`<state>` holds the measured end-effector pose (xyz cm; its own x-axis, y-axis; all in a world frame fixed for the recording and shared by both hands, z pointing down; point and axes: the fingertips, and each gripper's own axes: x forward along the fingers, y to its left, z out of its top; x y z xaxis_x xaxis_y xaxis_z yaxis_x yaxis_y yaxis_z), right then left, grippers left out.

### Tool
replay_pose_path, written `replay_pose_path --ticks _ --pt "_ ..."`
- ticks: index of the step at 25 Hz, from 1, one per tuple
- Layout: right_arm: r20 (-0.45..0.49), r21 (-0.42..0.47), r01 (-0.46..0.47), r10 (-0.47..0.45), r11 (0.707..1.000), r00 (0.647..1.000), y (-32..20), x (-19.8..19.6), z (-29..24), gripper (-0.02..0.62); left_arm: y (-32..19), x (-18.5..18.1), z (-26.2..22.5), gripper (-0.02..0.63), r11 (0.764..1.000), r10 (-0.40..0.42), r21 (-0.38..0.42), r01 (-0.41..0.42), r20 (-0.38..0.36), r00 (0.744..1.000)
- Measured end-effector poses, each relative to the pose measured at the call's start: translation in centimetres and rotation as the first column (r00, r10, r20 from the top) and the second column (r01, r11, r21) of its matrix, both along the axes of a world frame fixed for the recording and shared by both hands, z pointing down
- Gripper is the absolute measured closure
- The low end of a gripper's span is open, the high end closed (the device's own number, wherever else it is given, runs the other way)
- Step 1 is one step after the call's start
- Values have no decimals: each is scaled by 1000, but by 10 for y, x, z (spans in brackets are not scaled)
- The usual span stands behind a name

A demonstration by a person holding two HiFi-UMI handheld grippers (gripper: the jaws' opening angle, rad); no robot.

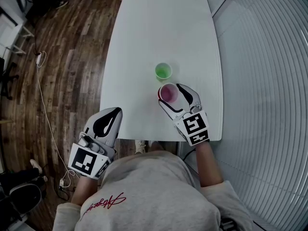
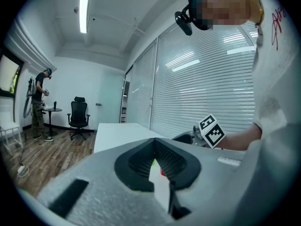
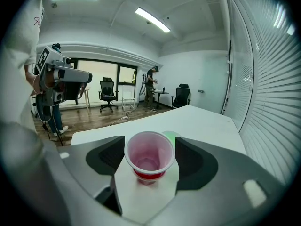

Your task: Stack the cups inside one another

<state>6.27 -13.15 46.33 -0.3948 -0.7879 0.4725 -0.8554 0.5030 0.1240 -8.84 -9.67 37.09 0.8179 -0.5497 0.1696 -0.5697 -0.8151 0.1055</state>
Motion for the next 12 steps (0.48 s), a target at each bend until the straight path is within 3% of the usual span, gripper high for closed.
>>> replay_pose_path --ticks 12 --pt "7 -10 1 -1 1000 1000 -2 2 11 256 0 2 5 611 1000 -7 -6 7 13 1000"
